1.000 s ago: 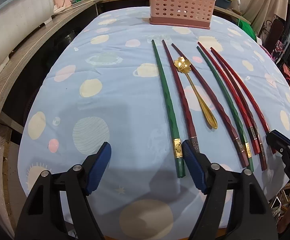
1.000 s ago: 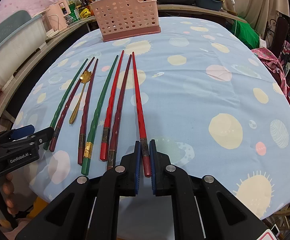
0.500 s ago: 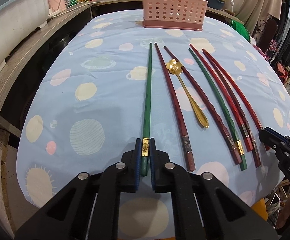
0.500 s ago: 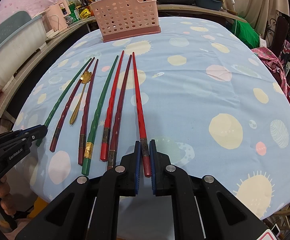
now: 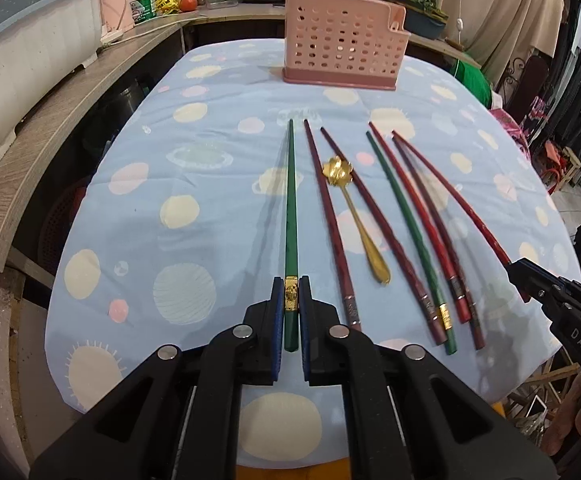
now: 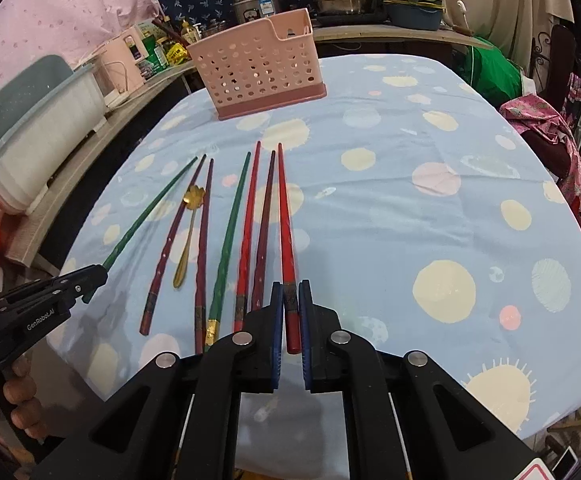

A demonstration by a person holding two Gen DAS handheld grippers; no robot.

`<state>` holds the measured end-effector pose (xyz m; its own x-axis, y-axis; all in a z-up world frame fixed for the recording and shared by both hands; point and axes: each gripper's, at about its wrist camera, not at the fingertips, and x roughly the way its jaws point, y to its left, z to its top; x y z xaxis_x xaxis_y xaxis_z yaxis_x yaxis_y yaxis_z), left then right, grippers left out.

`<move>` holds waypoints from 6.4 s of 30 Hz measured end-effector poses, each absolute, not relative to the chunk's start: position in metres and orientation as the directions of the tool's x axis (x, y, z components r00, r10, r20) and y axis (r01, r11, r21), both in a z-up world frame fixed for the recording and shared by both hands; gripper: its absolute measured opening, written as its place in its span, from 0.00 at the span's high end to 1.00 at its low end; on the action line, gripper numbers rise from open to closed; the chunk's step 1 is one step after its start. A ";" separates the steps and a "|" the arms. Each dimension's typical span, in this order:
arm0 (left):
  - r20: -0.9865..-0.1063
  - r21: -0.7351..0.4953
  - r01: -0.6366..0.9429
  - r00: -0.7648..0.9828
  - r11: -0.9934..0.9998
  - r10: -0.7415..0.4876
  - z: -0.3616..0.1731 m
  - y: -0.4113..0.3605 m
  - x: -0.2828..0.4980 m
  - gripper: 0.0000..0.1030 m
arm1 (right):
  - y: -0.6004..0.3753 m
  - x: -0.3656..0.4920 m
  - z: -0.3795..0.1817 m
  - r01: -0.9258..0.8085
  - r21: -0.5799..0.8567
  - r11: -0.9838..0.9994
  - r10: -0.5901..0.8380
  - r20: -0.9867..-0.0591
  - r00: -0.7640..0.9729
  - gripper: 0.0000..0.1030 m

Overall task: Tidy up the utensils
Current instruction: 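Grasp a red chopstick with the right gripper while the left grasps a green chopstick, then lift both chopsticks and carry them over the pink basket with both grippers, then lower both chopsticks into the pink basket and open both grippers, then move both open grippers back over the remaining utensils, then grasp a dark red chopstick with the right gripper while the left grasps another dark red chopstick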

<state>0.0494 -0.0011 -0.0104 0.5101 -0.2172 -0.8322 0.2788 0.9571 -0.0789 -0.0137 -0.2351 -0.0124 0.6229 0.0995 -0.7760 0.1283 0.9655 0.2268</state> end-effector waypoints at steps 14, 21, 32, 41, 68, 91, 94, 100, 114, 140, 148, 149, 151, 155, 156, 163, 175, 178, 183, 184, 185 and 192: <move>-0.786 -0.112 0.289 0.559 0.951 -0.263 0.034 0.003 0.054 0.93 | -0.251 -0.004 0.003 0.139 0.215 0.967 0.079 -0.768 0.636 0.87; -0.801 -0.112 0.293 0.540 0.949 -0.261 0.026 -0.001 0.052 0.93 | -0.247 -0.007 -0.031 0.138 0.193 0.971 0.082 -0.819 0.568 0.76; -0.812 -0.111 0.292 0.524 0.950 -0.256 0.022 -0.001 0.049 0.93 | -0.237 -0.011 -0.048 0.110 0.111 0.988 0.034 -0.837 0.546 0.93; -0.785 -0.132 0.295 0.552 0.946 -0.281 0.049 0.005 0.057 0.93 | -0.245 -0.008 0.003 0.101 0.183 0.978 0.083 -0.783 0.617 0.93; -0.571 -0.123 0.338 0.745 0.933 -0.345 0.205 -0.025 0.175 0.93 | -0.303 0.099 0.185 0.057 0.312 0.948 0.089 -0.434 0.897 0.93; -0.395 -0.123 0.286 0.864 0.950 -0.311 0.270 -0.059 0.283 0.93 | -0.315 0.245 0.215 0.047 0.366 0.930 0.095 -0.360 0.928 0.93; -0.434 -0.120 0.279 0.848 0.953 -0.303 0.249 -0.061 0.296 0.93 | -0.311 0.255 0.194 0.057 0.359 0.932 0.098 -0.399 0.912 0.93; -0.504 -0.133 0.272 0.809 0.953 -0.301 0.213 -0.065 0.318 0.93 | -0.306 0.273 0.164 0.066 0.335 0.940 0.104 -0.465 0.879 0.93; -0.527 -0.080 0.239 0.814 0.968 -0.244 0.194 -0.066 0.305 0.60 | -0.301 0.243 0.177 0.051 0.348 0.936 0.114 -0.438 0.892 0.63; -0.617 -0.032 0.245 0.758 0.969 -0.212 0.128 -0.037 0.171 0.46 | -0.287 0.092 0.106 0.082 0.348 0.934 0.145 -0.578 0.803 0.55; -0.655 -0.006 0.257 0.730 0.967 -0.198 0.088 -0.027 0.129 0.46 | -0.275 0.053 0.063 0.109 0.283 0.953 0.112 -0.662 0.741 0.55; -0.662 -0.002 0.260 0.723 0.966 -0.196 0.082 -0.026 0.124 0.46 | -0.272 0.049 0.057 0.108 0.275 0.955 0.112 -0.675 0.729 0.55; -0.680 0.001 0.268 0.707 0.963 -0.196 0.071 -0.024 0.116 0.46 | -0.265 0.038 0.042 0.103 0.257 0.961 0.111 -0.700 0.706 0.55; -0.737 -0.013 0.269 0.648 0.963 -0.190 0.040 -0.018 0.100 0.46 | -0.250 0.016 0.012 0.093 0.213 0.973 0.100 -0.744 0.661 0.55; -0.752 -0.020 0.266 0.631 0.964 -0.190 0.032 -0.017 0.097 0.45 | -0.247 0.011 0.004 0.089 0.207 0.974 0.101 -0.755 0.647 0.55; -0.817 -0.046 0.249 0.548 0.967 -0.180 -0.009 -0.006 0.074 0.45 | -0.226 -0.015 -0.031 0.050 0.192 0.980 0.129 -0.810 0.572 0.55; -0.848 -0.072 0.257 0.493 0.964 -0.195 -0.031 -0.008 0.051 0.38 | -0.207 -0.028 -0.048 0.016 0.160 0.987 0.126 -0.832 0.541 0.56; -0.850 -0.080 0.262 0.486 0.962 -0.203 -0.031 -0.009 0.050 0.36 | -0.207 -0.029 -0.048 0.018 0.152 0.988 0.118 -0.830 0.545 0.58; -0.864 -0.082 0.273 0.460 0.958 -0.205 -0.039 -0.013 0.048 0.36 | -0.204 -0.030 -0.049 0.019 0.129 0.991 0.097 -0.828 0.552 0.61; -0.865 -0.081 0.275 0.457 0.958 -0.205 -0.040 -0.015 0.048 0.36 | -0.205 -0.031 -0.049 0.021 0.128 0.992 0.095 -0.828 0.553 0.62; -0.867 -0.079 0.278 0.455 0.957 -0.204 -0.041 -0.016 0.047 0.36 | -0.206 -0.031 -0.049 0.024 0.126 0.992 0.091 -0.828 0.554 0.64; -0.874 -0.056 0.281 0.450 0.958 -0.183 -0.047 -0.019 0.047 0.37 | -0.208 -0.031 -0.050 0.045 0.104 0.994 0.061 -0.824 0.563 0.77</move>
